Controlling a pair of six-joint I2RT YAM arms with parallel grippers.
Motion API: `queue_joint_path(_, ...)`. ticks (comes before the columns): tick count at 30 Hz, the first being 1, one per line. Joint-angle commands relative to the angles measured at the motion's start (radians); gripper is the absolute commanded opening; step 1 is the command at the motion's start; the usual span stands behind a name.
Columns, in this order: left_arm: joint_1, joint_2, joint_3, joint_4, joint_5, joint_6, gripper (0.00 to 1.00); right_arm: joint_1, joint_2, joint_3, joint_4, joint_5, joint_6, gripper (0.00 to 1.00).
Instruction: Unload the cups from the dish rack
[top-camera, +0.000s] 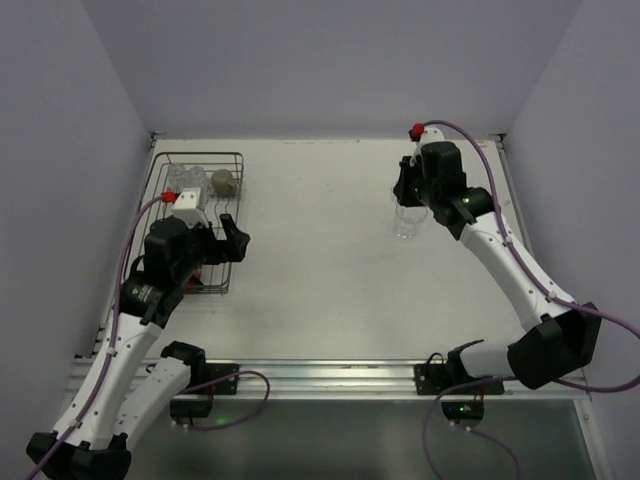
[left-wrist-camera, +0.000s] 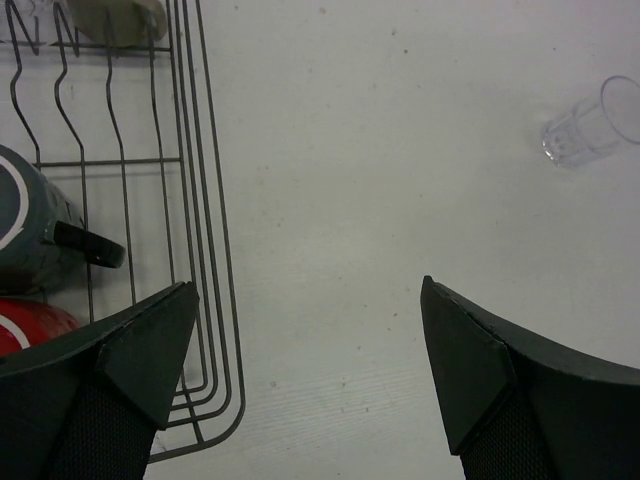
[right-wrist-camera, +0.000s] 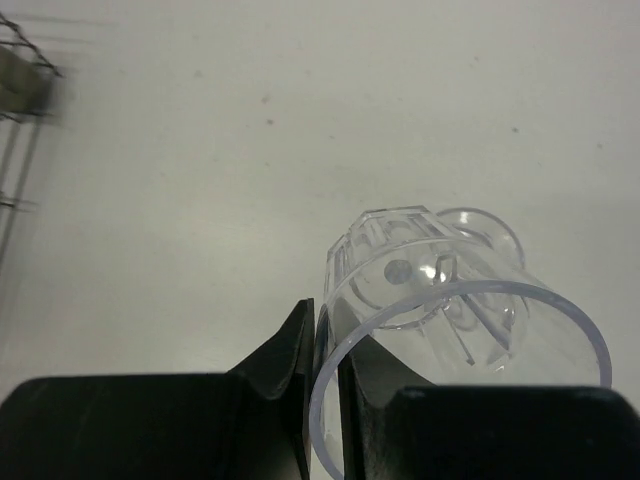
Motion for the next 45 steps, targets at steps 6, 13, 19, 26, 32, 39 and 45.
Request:
queue_joint_path(6,-0.001,-0.106,-0.049,0.099,-0.019,0.051,1.00,-0.059,0.185,0.207,-0.278,0.138,-0.124,0.00)
queue_joint_path(13,-0.001,-0.105,-0.066,0.116,0.024,0.050,1.00,-0.093,0.311,0.251,-0.278,0.115,-0.141,0.00)
queue_joint_path(19,-0.001,-0.088,-0.066,0.116,0.018,0.053,1.00,-0.096,0.392,0.284,-0.278,0.086,-0.145,0.00)
queue_joint_path(26,0.008,-0.080,-0.066,0.114,0.020,0.053,1.00,-0.099,0.452,0.270,-0.241,0.065,-0.148,0.00)
queue_joint_path(32,0.014,-0.067,-0.066,0.102,-0.019,0.053,1.00,-0.102,0.483,0.278,-0.234,0.088,-0.151,0.26)
queue_joint_path(39,0.014,0.002,-0.034,0.047,-0.131,0.033,1.00,-0.104,0.430,0.273,-0.215,0.086,-0.144,0.50)
queue_joint_path(45,0.014,0.018,0.011,-0.001,-0.351,-0.017,1.00,-0.073,0.238,0.187,-0.127,0.017,-0.098,0.75)
